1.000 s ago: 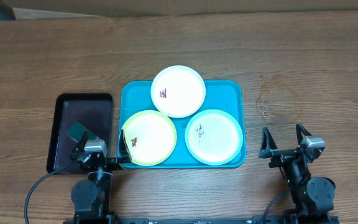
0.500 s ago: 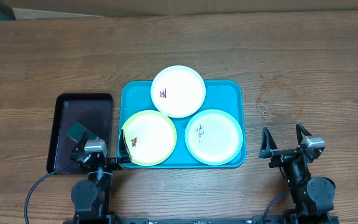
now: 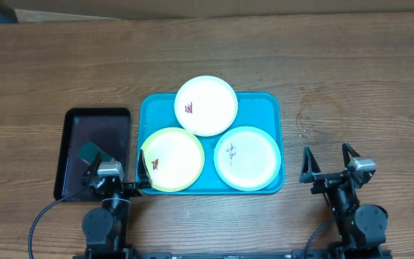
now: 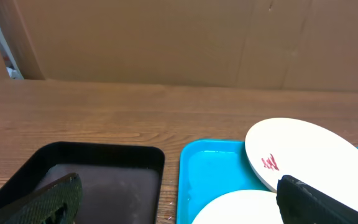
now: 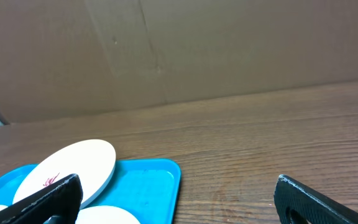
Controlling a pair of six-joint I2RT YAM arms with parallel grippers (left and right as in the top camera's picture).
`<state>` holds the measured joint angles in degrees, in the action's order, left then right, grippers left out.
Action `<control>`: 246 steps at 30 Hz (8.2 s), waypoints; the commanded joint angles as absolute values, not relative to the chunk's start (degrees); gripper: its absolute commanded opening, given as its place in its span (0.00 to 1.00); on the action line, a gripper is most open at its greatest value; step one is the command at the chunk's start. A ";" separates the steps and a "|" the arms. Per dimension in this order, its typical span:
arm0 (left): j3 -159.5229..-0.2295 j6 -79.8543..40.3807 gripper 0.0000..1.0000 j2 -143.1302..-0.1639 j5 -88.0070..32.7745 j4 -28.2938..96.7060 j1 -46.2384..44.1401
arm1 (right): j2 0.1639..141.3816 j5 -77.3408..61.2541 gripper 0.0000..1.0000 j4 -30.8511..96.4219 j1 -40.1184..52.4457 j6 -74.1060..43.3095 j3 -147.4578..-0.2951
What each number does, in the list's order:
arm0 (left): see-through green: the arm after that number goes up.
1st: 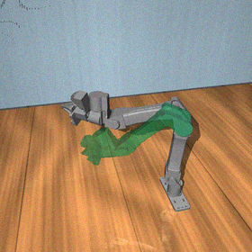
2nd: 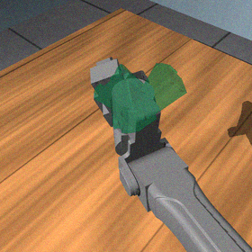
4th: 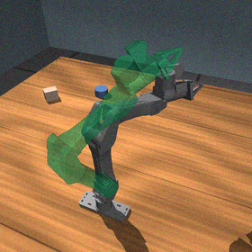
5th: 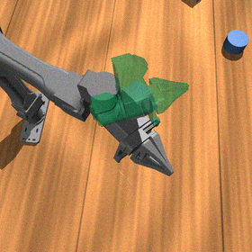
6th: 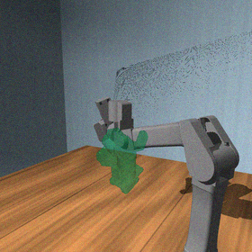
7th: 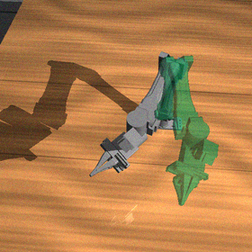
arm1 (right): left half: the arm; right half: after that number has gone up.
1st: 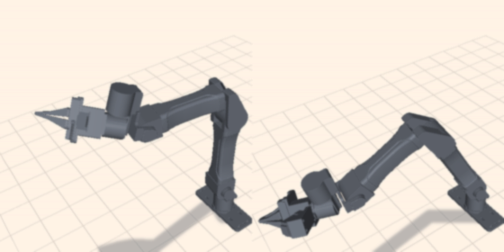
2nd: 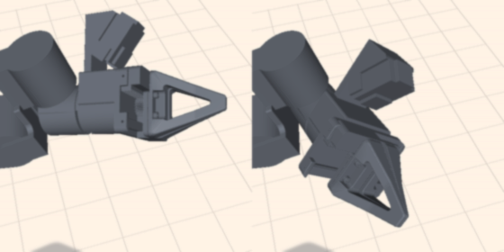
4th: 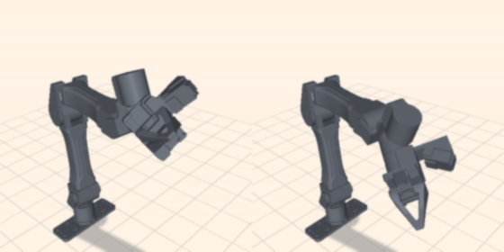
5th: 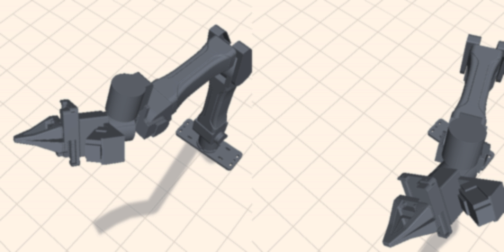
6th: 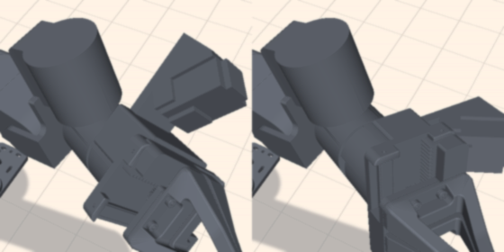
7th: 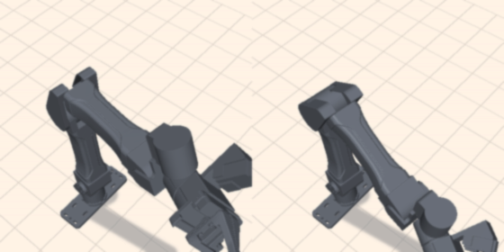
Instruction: Clean dirty plates on tray and stack at the side
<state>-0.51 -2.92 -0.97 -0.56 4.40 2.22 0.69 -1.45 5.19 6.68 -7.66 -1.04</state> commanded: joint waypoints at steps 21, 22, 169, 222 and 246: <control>-2.57 -30.79 1.00 -0.51 -28.99 -35.79 1.87 | 0.34 -1.15 1.00 4.82 6.35 -7.42 -0.47; -4.80 -28.60 1.00 -0.71 -28.21 -32.75 1.91 | 0.34 -1.15 1.00 4.82 6.35 -7.42 -0.47; -61.98 -25.32 1.00 -107.81 -3.07 41.80 26.24 | 0.34 -1.15 1.00 4.82 6.35 -7.42 -0.47; -61.98 -25.32 0.34 -107.81 -10.09 50.30 26.22 | 0.34 -1.15 1.00 4.82 6.35 -7.42 -0.47; -61.98 -25.30 0.99 -107.81 -4.40 44.03 26.35 | 0.34 -1.15 1.00 4.82 6.35 -7.42 -0.47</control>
<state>-63.64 -25.58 -105.65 -6.59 44.75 25.96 0.73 -1.45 5.19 6.68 -7.64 -1.04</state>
